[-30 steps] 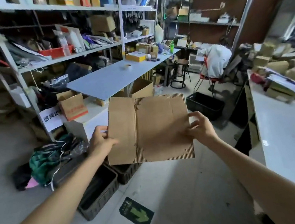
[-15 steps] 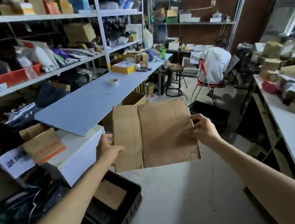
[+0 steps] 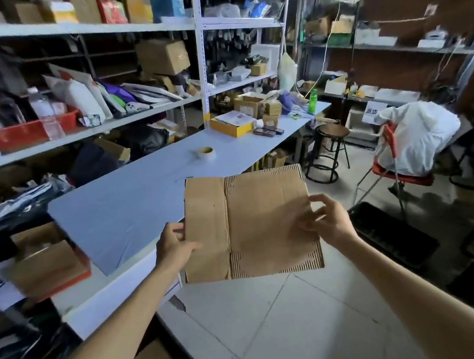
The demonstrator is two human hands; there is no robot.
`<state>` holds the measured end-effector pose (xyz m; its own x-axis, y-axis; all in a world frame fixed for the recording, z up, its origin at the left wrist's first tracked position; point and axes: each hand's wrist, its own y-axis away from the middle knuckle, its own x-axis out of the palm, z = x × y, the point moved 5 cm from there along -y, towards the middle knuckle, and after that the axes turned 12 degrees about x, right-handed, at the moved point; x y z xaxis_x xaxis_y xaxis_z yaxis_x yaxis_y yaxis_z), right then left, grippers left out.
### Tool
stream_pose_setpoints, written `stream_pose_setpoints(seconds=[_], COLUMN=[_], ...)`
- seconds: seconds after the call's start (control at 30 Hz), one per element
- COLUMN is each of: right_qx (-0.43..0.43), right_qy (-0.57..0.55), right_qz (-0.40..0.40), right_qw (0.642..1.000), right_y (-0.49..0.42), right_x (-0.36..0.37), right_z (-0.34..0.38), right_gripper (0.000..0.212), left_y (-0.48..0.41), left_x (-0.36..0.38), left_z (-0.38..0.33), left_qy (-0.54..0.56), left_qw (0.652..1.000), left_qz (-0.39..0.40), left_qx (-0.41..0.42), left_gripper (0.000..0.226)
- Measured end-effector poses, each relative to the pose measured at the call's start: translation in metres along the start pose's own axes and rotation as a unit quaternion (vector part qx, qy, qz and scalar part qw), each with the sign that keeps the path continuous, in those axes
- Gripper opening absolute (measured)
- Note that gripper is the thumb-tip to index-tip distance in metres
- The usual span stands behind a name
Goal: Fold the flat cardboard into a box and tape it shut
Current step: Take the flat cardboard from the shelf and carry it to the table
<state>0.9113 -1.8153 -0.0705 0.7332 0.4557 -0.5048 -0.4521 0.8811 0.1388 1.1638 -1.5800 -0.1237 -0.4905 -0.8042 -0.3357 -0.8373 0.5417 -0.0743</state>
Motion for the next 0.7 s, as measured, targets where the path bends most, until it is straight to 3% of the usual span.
stream_pose_setpoints(seconds=[0.4, 0.7], right_qx=[-0.033, -0.074], right_qy=[0.078, 0.097], right_qz=[0.049, 0.145], right_qw=[0.995, 0.982], right_y=[-0.300, -0.471], right_x=[0.079, 0.187], right_z=[0.098, 0.165], right_gripper=[0.059, 0.051], left_y=[-0.261, -0.393], left_x=[0.055, 0.044], left_z=[0.040, 0.072], left_qy=[0.021, 0.020], left_qw=[0.995, 0.983], left_qz=[-0.100, -0.169], left_qx=[-0.016, -0.068], left_gripper=[0.042, 0.042])
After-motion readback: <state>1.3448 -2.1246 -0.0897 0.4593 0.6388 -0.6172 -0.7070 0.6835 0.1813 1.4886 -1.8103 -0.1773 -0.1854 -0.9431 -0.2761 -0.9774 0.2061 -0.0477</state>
